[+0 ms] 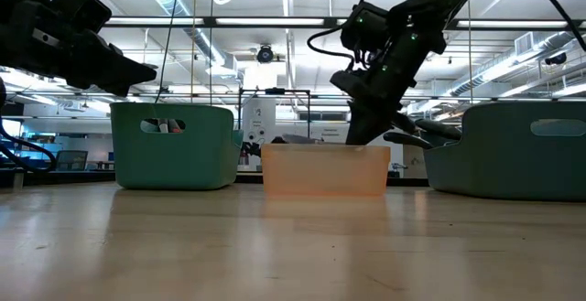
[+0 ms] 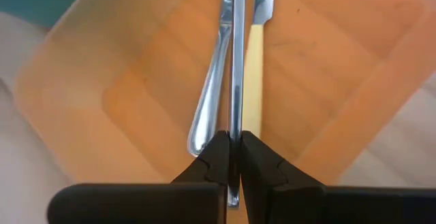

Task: Pick & Place Kitchen Items
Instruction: Put the silver knife into the orange bin, then adjust the orange bin

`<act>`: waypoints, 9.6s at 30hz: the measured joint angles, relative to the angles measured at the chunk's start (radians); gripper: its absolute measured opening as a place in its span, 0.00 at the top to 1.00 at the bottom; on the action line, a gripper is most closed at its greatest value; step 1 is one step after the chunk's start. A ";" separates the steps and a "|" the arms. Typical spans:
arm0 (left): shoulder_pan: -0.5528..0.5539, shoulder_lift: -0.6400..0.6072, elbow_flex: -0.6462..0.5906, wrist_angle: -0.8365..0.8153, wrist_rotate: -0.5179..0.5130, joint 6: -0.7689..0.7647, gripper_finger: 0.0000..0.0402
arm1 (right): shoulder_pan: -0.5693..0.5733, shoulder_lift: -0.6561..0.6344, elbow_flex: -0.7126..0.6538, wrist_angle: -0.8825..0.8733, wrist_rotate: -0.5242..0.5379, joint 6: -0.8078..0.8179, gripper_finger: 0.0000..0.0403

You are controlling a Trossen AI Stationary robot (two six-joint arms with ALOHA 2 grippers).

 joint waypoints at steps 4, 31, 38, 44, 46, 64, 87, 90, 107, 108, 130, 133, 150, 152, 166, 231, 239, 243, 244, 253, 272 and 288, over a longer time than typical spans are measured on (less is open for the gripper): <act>0.000 0.000 0.000 0.000 0.000 0.004 0.97 | 0.015 0.000 0.000 0.002 0.060 -0.058 0.95; 0.000 0.000 0.000 -0.008 0.000 0.010 0.97 | -0.015 0.134 0.082 -0.096 0.022 -0.057 0.95; 0.000 0.000 0.000 -0.008 0.000 0.010 0.97 | -0.028 0.133 0.100 -0.161 -0.005 -0.035 0.95; 0.000 0.000 0.000 -0.008 0.000 0.010 0.97 | -0.034 0.136 0.100 -0.157 0.019 -0.039 0.95; 0.000 0.000 0.000 -0.008 0.000 0.010 0.97 | -0.042 0.145 0.100 -0.157 0.010 -0.039 0.95; 0.000 0.000 0.000 -0.014 0.000 0.010 0.97 | -0.074 0.195 0.101 -0.125 -0.057 -0.065 0.94; 0.000 0.000 0.000 -0.021 -0.001 0.016 0.97 | -0.058 0.203 0.150 -0.168 -0.050 -0.111 0.88; 0.000 0.000 0.000 -0.021 0.000 0.012 0.97 | -0.058 0.204 0.155 -0.165 -0.048 -0.111 0.85; 0.000 0.000 0.000 -0.044 0.000 0.010 0.97 | 0.011 0.078 0.286 -0.217 -0.018 -0.254 0.80; 0.000 0.000 0.000 -0.044 0.000 0.009 0.97 | 0.023 0.057 0.293 -0.215 -0.010 -0.277 0.80; 0.000 0.000 0.000 -0.042 -0.019 0.013 0.97 | 0.257 -0.428 -0.116 0.296 -0.122 -0.612 0.99; 0.000 0.000 0.000 -0.043 -0.019 0.011 0.97 | 0.253 -0.394 -0.144 0.234 -0.047 -0.590 0.96; 0.000 0.000 0.000 -0.043 -0.019 -0.001 0.97 | 0.214 -0.086 -0.031 -0.046 0.034 -0.582 0.53; 0.000 0.000 0.000 -0.043 -0.019 -0.001 0.97 | 0.201 -0.070 -0.031 -0.051 0.032 -0.590 0.54; 0.000 0.000 0.000 -0.043 -0.019 0.006 0.97 | 0.161 -0.016 -0.030 -0.072 0.029 -0.572 0.64; 0.000 0.000 0.000 -0.042 -0.022 0.010 0.97 | 0.161 -0.015 -0.030 -0.068 0.050 -0.395 0.90; 0.000 0.000 0.000 -0.042 -0.023 0.010 0.97 | 0.161 -0.015 -0.031 -0.068 0.034 -0.399 0.91; 0.000 0.000 0.000 -0.042 -0.023 0.009 0.97 | 0.160 -0.015 -0.031 -0.080 0.033 -0.475 0.91; 0.000 0.000 0.000 -0.042 -0.023 0.009 0.97 | 0.160 -0.015 -0.031 -0.087 0.032 -0.493 0.91; 0.000 0.000 0.000 -0.043 -0.023 0.006 0.97 | 0.149 -0.015 -0.031 -0.169 0.030 -0.565 0.91; 0.000 0.000 0.000 -0.043 -0.023 0.002 0.97 | 0.120 -0.015 -0.031 -0.192 0.004 -0.719 0.97; 0.000 0.000 0.000 -0.039 -0.023 0.018 0.97 | 0.111 -0.029 -0.031 -0.131 -0.007 -0.688 0.90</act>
